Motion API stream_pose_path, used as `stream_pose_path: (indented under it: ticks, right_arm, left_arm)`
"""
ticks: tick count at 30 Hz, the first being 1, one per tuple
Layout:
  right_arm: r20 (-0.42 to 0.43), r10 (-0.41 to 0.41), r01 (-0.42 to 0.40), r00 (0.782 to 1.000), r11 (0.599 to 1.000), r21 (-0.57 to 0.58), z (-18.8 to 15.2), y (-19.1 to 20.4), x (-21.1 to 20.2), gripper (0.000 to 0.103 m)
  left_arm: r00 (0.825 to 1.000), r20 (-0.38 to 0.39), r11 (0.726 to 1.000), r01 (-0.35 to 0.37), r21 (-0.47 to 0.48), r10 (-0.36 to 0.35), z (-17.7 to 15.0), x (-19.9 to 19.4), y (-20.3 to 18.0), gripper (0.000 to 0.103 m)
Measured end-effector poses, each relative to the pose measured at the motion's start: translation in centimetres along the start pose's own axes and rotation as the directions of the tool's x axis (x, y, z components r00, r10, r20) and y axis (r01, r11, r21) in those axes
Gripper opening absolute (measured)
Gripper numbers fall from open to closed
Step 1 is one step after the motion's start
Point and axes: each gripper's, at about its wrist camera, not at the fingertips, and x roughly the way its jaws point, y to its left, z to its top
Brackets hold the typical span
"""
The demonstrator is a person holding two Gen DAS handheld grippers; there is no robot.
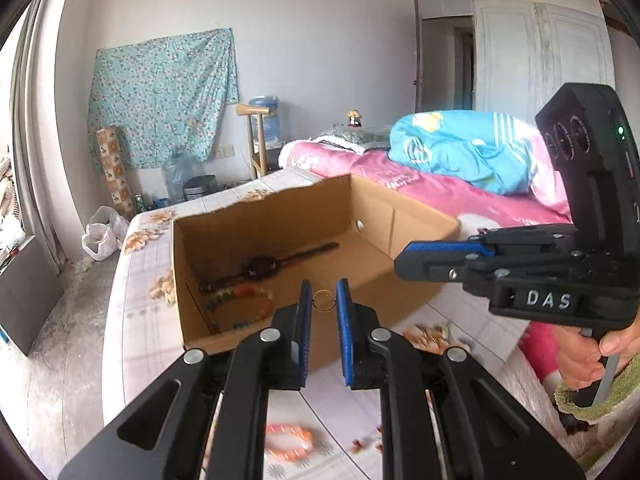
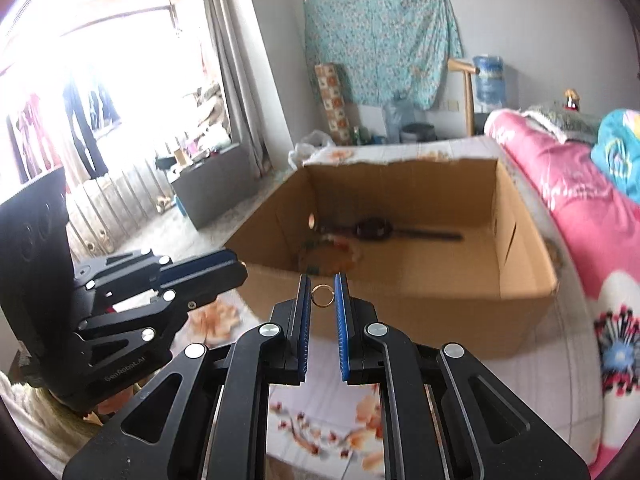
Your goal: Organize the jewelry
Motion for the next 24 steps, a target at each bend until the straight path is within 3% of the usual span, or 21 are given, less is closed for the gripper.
stream_pose_path:
  ticks: [7,15,18,24]
  right_arm:
    - [-0.052,0.003,0.000,0.999,0.998,0.056,2.4,-2.1,3.2,0.010]
    - [-0.150,-0.011,0.027,0.989,0.994,0.106,3.3,-4.4,6.7,0.014]
    - [-0.144,-0.016,0.031,0.990,0.994,0.105,3.4,-4.8,6.6,0.018]
    - [-0.089,-0.034,0.044,0.995,0.992,0.119,3.7,-5.8,4.9,0.019]
  left_arm:
    - [0.997,-0.049,0.998,0.057,-0.039,-0.059,1.9,4.0,1.9,0.012]
    - [0.981,-0.159,0.991,0.100,-0.084,-0.112,1.9,9.8,2.2,0.016]
    - [0.980,-0.147,0.988,0.118,-0.101,-0.132,1.7,9.9,2.3,0.024]
    - [0.988,-0.091,0.987,0.113,-0.117,-0.124,1.8,8.4,3.2,0.025]
